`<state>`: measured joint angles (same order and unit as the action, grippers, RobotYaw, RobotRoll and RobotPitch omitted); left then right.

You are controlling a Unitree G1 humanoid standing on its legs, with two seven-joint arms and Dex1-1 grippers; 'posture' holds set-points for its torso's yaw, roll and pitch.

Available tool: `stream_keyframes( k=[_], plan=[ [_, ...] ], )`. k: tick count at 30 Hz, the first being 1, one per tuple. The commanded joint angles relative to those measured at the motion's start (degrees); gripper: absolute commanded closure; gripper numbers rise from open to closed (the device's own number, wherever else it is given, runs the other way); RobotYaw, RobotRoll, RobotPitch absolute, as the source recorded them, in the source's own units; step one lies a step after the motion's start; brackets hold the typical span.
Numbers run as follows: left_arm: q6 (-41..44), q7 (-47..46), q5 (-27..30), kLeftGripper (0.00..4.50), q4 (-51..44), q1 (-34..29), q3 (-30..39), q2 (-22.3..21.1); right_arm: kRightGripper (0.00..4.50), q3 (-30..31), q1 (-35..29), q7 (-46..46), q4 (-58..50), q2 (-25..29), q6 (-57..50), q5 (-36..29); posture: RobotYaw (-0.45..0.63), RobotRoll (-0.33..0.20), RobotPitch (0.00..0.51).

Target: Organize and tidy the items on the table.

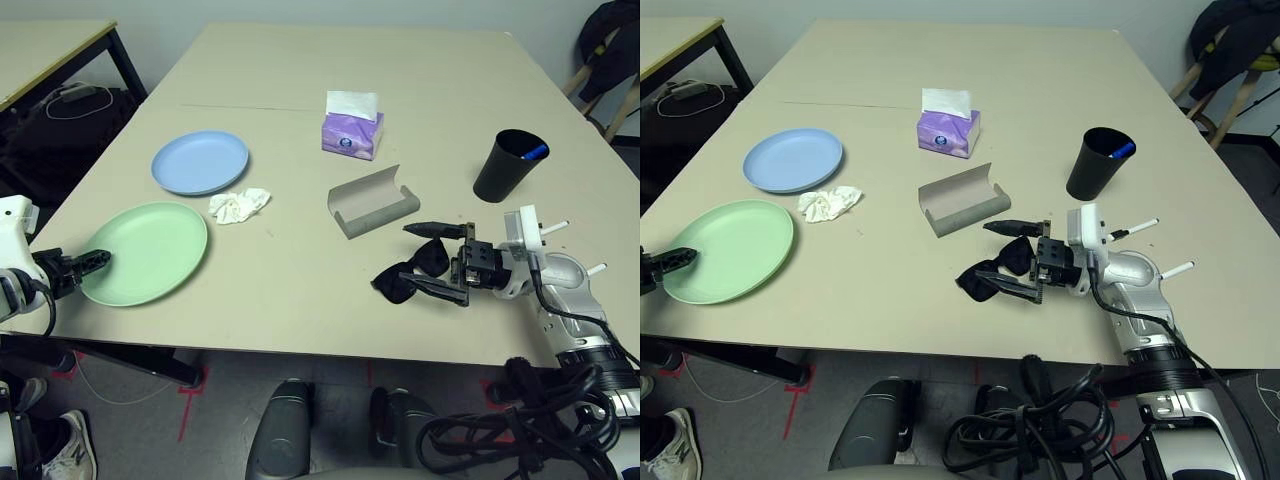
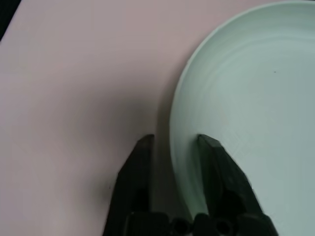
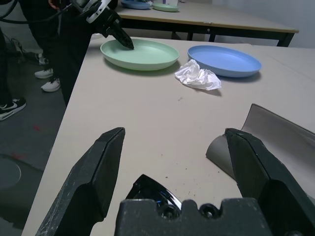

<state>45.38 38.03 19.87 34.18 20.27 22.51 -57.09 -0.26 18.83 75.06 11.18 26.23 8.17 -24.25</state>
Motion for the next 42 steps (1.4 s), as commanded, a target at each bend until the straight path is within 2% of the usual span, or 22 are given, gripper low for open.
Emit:
stream_keyframes(
  k=[1, 2, 8, 15, 18, 21, 32, 37, 42],
  plan=[
    [0.7, 0.9, -0.9, 4.08, 1.4, -1.2, -0.8, -0.6, 0.00, 0.3, -0.1, -0.4, -1.1, 0.1, -0.6, -0.5, 0.17, 0.000, 0.088],
    [1.1, 1.0, -0.5, 4.42, 1.5, -1.2, -0.4, -0.4, 0.00, 0.4, 0.0, -0.5, -1.1, 0.1, -0.6, -0.5, 0.17, 0.000, 0.087],
    [3.0, 0.8, 1.1, 4.47, -1.3, -1.7, 1.8, 0.6, 0.00, 0.3, 0.1, -0.7, -1.3, 0.0, -0.8, -0.5, 0.17, 0.000, 0.086],
    [12.8, -7.4, 6.6, 4.47, -17.9, -3.2, 8.3, 10.3, 0.00, 0.3, 0.2, -2.0, -1.7, -0.2, -1.0, -0.4, 0.16, 0.000, 0.086],
    [15.8, -13.0, 7.6, 4.47, -23.1, -0.8, 10.9, 14.6, 0.00, 0.2, 0.1, -2.5, -1.9, -0.2, -1.0, -0.3, 0.16, 0.000, 0.087],
    [17.0, -16.0, 7.8, 4.47, -24.6, 1.5, 12.0, 16.2, 0.00, 0.3, 0.0, -2.8, -2.3, -0.2, -1.1, -0.3, 0.16, 0.000, 0.088],
    [14.6, -17.8, 6.7, 4.47, -16.6, 12.0, 9.9, 15.2, 0.00, 0.7, -0.2, -3.8, -2.9, -0.7, -1.4, -0.2, 0.16, 0.000, 0.086],
    [10.0, -18.7, 4.9, 4.47, -9.0, 17.6, 7.3, 15.7, 0.00, 0.4, 0.1, -4.6, -2.8, -1.1, -1.3, -0.3, 0.16, 0.000, 0.084],
    [0.1, -24.7, 1.9, 4.47, 1.6, 25.8, 6.1, 19.0, 0.00, -0.9, 0.2, -7.1, -3.0, -1.8, -2.0, -0.9, 0.16, 0.000, 0.083]
  ],
)
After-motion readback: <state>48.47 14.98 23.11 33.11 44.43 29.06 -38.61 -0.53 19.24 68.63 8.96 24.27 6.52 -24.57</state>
